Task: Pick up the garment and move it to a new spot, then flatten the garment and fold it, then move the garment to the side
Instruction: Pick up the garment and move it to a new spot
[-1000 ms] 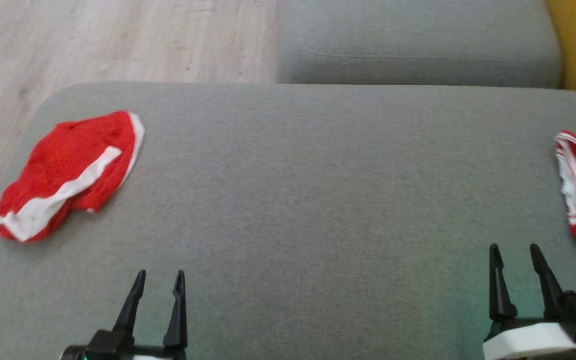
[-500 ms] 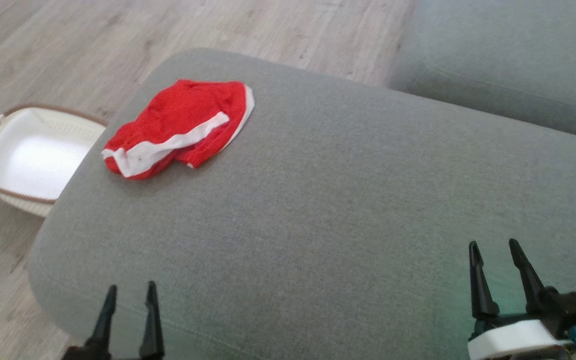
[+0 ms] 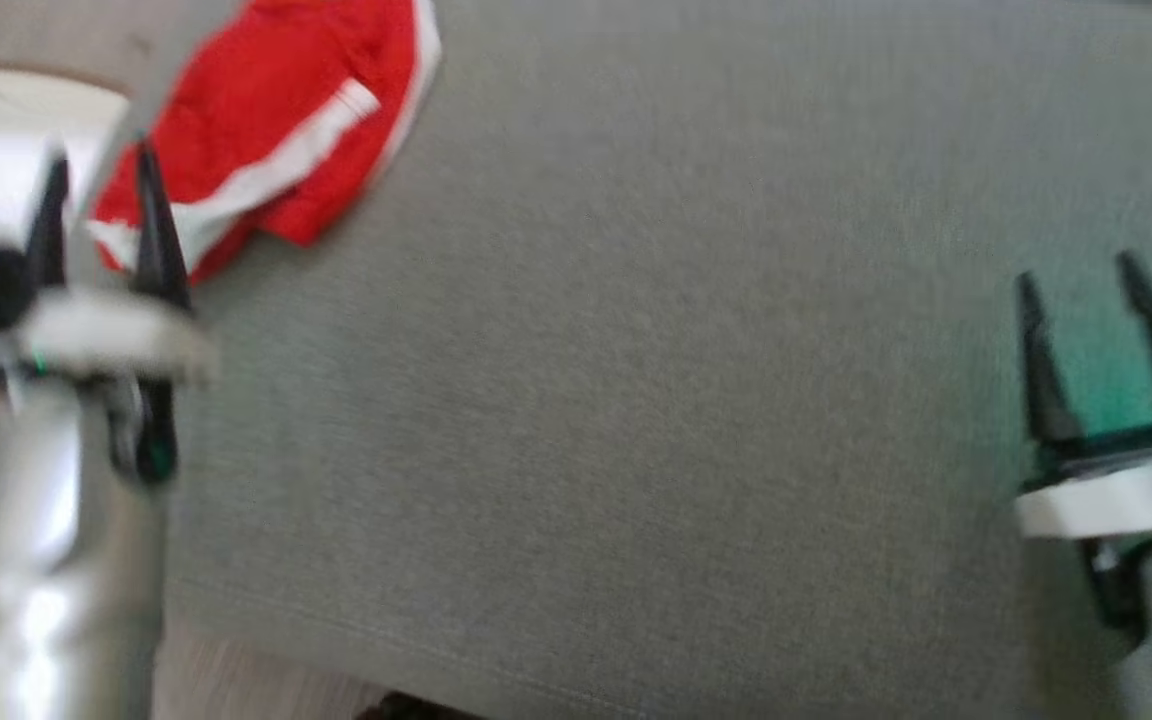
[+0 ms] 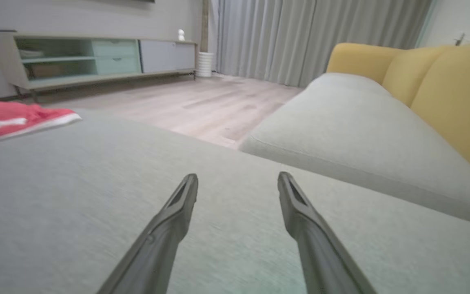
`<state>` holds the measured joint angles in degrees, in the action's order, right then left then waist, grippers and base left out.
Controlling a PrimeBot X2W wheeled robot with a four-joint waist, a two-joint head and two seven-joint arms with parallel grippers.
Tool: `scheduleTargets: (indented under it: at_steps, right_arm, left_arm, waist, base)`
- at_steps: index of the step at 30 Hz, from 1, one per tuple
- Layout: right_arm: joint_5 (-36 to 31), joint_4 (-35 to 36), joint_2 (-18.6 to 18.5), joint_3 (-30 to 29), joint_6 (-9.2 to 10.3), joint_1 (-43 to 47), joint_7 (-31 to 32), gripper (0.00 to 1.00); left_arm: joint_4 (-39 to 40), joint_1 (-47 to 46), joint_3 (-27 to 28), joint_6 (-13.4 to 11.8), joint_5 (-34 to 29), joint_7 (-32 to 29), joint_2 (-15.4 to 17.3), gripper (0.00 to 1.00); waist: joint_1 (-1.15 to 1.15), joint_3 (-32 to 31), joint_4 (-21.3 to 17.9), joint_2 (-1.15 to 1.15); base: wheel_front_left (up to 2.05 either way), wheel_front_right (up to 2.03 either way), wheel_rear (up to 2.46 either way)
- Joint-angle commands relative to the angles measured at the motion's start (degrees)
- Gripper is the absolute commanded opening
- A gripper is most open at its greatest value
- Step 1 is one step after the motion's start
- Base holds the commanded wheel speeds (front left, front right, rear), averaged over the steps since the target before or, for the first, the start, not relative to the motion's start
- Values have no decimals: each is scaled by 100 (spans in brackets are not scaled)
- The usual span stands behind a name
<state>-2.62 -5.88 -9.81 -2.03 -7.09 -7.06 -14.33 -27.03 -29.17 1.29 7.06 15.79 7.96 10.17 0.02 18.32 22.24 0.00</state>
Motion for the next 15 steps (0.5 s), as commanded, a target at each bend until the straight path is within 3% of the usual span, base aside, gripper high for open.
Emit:
scheduleTargets:
  at_steps: [1,5,7,12,15]
  right_arm:
    - [-28,292,-222,39,-40,-81,46,100]
    - [9,561,-447,29,-40,-156,172,100]
    - [39,663,-473,99,-40,-174,214,100]
    - [96,818,-415,214,-40,-173,254,100]
    - [144,849,-364,229,-40,-153,247,100]
  left_arm:
    - [-333,-789,125,3,24,-159,304,100]
    - [-1647,-1843,190,-102,155,-585,386,100]
    - [-2230,-2173,317,-279,255,-733,412,100]
    - [-3159,-2544,279,-533,192,-1160,551,100]
    - [-3580,-2717,136,-475,107,-1443,630,100]
  waist:
    - [-2,1221,-440,0]
    - [-2,1505,-564,0]
    - [-2,1537,-670,0]
    - [-2,1524,-861,0]
    - [-2,1482,-948,0]
  base:
    - [0,0,0]
    - [0,0,0]
    - [0,0,0]
    - [0,0,0]
    - [0,0,0]
